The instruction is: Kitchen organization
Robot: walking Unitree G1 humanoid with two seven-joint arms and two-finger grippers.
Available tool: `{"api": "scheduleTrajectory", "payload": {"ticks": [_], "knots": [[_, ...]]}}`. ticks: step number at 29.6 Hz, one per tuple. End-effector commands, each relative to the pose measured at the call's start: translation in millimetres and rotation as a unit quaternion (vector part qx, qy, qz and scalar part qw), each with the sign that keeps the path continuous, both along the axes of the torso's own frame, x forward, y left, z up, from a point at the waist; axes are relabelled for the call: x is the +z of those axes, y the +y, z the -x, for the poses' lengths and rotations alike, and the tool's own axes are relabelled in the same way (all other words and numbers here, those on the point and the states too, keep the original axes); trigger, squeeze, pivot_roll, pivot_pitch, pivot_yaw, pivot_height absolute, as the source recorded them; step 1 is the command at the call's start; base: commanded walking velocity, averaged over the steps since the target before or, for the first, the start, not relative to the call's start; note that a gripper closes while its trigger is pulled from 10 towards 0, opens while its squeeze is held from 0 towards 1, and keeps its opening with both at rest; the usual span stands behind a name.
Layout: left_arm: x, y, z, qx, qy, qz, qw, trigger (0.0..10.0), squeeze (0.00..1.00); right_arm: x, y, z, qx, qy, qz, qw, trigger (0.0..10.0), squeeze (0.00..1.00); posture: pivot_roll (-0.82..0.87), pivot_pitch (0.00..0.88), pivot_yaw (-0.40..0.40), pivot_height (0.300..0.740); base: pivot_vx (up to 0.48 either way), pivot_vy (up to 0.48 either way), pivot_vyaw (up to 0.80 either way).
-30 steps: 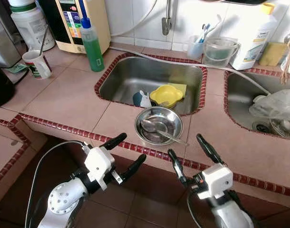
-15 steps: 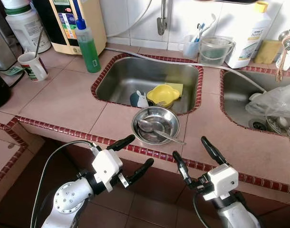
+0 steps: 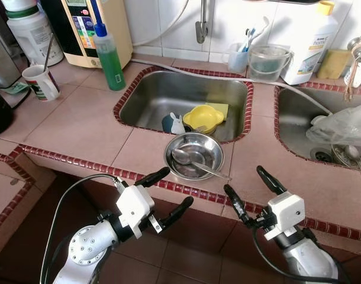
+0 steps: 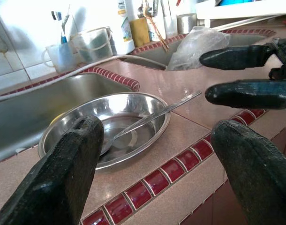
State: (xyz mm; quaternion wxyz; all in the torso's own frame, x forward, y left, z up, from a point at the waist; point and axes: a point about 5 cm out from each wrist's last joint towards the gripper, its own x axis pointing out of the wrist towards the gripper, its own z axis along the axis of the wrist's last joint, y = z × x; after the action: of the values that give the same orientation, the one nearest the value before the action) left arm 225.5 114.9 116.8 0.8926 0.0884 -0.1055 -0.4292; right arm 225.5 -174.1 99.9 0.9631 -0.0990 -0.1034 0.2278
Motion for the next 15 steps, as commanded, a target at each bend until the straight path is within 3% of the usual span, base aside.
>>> {"api": "scheduleTrajectory", "payload": {"ticks": [1,15], "knots": [[4,0.8,0.2,0.002,-0.007,-0.001,1.0,10.0,0.0,-4,-2.3,-0.5,0.004,0.017,0.0,1.0,10.0,0.0,-0.05,0.119,0.088,0.74,0.0,0.0,0.0],[6,-1.7,1.2,0.007,-0.011,0.004,1.0,10.0,0.0,-4,6.7,-17.2,0.037,0.02,-0.001,0.999,10.0,0.0,-0.03,0.109,0.074,0.74,0.0,0.0,0.0]]}}
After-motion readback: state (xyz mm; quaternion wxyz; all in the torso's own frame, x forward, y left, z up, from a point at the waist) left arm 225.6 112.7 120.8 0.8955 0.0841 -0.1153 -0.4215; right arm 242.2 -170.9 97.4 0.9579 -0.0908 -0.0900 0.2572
